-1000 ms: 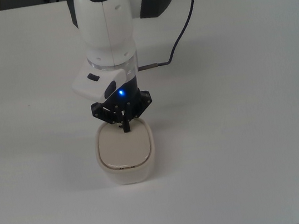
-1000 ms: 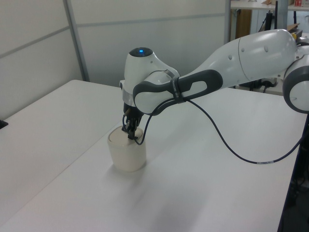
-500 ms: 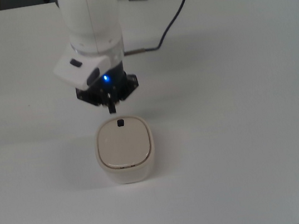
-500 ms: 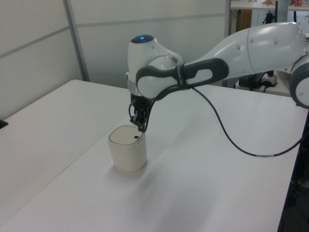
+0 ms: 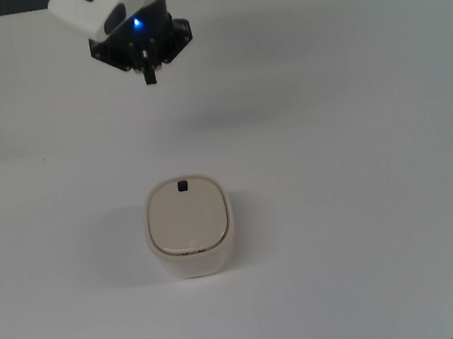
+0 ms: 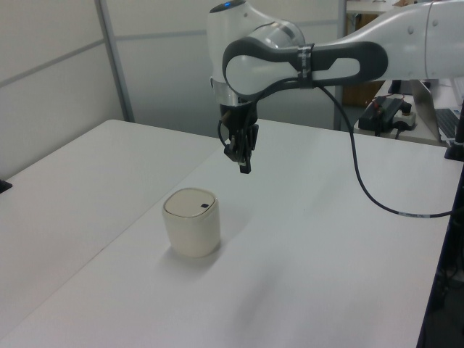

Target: Close the trash can

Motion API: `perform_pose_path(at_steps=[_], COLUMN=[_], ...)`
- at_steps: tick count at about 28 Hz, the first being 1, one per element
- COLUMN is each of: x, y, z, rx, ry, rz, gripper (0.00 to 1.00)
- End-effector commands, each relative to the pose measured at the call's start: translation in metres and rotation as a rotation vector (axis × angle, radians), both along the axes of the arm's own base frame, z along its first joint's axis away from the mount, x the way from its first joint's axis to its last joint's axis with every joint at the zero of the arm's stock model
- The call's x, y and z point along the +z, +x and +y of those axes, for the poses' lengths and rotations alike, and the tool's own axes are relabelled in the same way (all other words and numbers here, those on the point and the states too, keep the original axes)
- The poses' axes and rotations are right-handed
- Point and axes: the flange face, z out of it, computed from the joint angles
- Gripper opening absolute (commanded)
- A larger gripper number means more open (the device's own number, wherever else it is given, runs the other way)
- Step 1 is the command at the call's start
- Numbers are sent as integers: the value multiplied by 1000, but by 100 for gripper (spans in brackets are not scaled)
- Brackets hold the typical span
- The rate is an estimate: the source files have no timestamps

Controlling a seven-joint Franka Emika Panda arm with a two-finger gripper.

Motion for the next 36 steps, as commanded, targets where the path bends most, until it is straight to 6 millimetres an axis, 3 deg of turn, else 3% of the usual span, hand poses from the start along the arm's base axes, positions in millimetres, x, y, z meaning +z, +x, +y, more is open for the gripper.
perform_pose_path(at_steps=[1,2,5,6,8,36], x=[-1,1,4,4,4,3], y=[-14,-15,-15,-15,-15,-14], z=[-3,-6,-14,-16,-17,-18], rx=[-14,-20,-41,-44,-46,-32], ry=[13,13,11,10,9,0], rz=[52,54,46,46,44,40], gripper=[6,10,71,84,100,100])
